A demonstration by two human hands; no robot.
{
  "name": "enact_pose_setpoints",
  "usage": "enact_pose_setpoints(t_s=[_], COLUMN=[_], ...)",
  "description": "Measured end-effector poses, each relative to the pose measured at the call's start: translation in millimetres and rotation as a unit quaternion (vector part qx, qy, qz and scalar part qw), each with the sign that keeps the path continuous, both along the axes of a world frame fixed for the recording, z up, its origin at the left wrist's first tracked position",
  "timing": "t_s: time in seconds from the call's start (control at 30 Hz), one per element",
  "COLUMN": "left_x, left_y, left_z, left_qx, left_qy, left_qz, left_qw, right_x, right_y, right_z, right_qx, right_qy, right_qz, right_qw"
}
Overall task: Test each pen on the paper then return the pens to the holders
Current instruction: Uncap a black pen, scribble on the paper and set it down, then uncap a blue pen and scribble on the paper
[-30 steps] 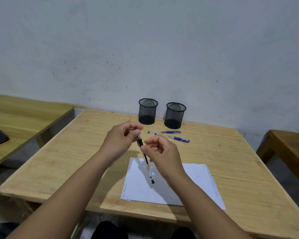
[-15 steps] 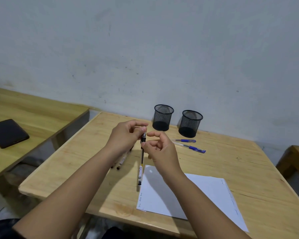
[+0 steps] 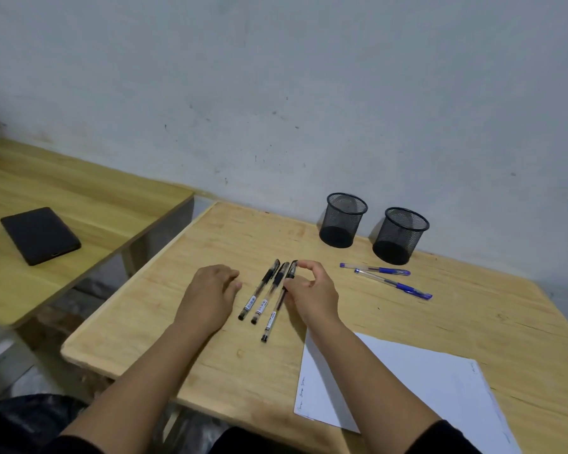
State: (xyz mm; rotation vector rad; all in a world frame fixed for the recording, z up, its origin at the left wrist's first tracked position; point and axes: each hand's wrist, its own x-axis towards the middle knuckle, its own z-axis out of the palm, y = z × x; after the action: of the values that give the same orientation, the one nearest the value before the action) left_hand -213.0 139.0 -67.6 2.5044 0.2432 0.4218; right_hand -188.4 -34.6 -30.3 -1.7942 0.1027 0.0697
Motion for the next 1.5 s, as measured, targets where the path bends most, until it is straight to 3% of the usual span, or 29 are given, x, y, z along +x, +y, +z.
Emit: enact_pose_setpoints(t_s=[0.2,0.53,0.7,0.87,1.1,1.5], left_x=[2,0,8,24,45,83], left_y=[-2,-3,-15,-59,-150,-243], left_z=[-4,-2,15,42,52,27], left_qx=[0.025,0.027,0.048,0.082,0.192,0.309], left_qy=[-0.033,-0.029,0.039,0.032,-0.010,0.000], left_qz=[0.002,0.000,0.003,-0.043,-0.145,-0.209], left_qw=[0.999,0.999,0.998,0.995,0.971,0.928], right_x=[13,23,20,17,12,41], right_y=[7,3,-24,-64,-122,-208], right_z=[-11,-14,4,16,23,5], right_qx=[-0.091,-0.195,-0.368,-0.477,-0.546,-0.547], right_qy=[0.001,-0.018,-0.071,-0.098,-0.098,-0.102], right_qz=[-0.024,0.019,0.091,0.119,0.109,0.051], right_qw=[0.996,0.980,0.923,0.865,0.825,0.829])
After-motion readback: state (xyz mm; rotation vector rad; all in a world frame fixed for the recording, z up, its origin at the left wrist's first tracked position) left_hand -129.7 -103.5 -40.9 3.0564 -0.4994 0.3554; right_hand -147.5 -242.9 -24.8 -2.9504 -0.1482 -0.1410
